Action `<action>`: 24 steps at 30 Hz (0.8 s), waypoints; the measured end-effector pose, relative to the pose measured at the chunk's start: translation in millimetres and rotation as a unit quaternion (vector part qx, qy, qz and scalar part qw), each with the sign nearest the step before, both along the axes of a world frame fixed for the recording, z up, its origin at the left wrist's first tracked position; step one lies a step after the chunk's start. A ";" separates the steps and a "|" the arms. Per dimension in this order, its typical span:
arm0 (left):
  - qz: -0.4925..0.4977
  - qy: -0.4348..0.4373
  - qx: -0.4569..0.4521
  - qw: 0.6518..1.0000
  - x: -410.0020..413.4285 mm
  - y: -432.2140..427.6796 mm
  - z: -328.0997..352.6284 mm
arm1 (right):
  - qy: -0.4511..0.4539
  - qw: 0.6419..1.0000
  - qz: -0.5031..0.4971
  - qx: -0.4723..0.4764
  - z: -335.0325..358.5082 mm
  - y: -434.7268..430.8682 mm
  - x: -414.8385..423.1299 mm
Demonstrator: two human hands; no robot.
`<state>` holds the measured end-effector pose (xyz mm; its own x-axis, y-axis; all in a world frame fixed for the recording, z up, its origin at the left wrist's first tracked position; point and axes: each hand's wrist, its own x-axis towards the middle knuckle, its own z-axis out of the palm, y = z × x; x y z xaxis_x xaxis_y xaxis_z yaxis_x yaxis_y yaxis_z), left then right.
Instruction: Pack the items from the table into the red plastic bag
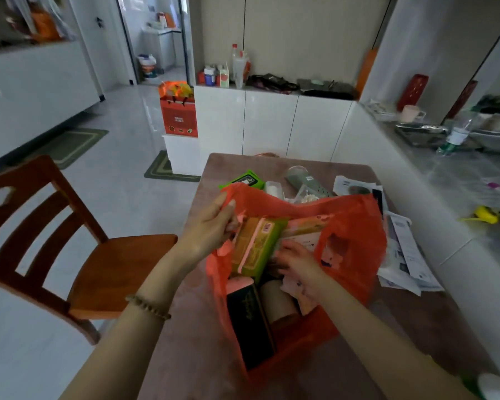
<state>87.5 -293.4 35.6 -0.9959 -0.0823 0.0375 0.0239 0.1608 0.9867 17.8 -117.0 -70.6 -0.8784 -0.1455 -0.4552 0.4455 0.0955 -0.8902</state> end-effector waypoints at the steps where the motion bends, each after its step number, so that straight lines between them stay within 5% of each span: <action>1: -0.004 -0.006 -0.007 1.000 -0.2 3.3 0.8 | 0.003 1.000 0.010 -0.007 2.8 4.3 4.4; 8: 0.014 -0.019 -0.013 1.000 9.6 32.6 -11.0 | 0.034 0.990 0.117 -0.074 19.9 46.3 22.0; 14: 0.181 0.020 -0.006 0.983 47.5 67.1 -30.9 | 0.033 0.981 0.151 -0.117 20.2 91.3 45.2; 20: 0.329 0.109 -0.226 0.910 84.4 107.9 -63.6 | 0.057 0.973 0.197 -0.102 31.2 143.7 73.1; 24: 0.309 0.154 -0.222 0.912 88.0 162.1 -71.2 | 0.084 0.975 0.188 -0.088 44.2 192.9 81.5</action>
<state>175.4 -131.2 -35.7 -0.7003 -0.5335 0.4743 0.0583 0.6194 0.7829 99.4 75.8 -26.3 -0.8081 -0.5344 -0.2478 0.2546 0.0625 -0.9650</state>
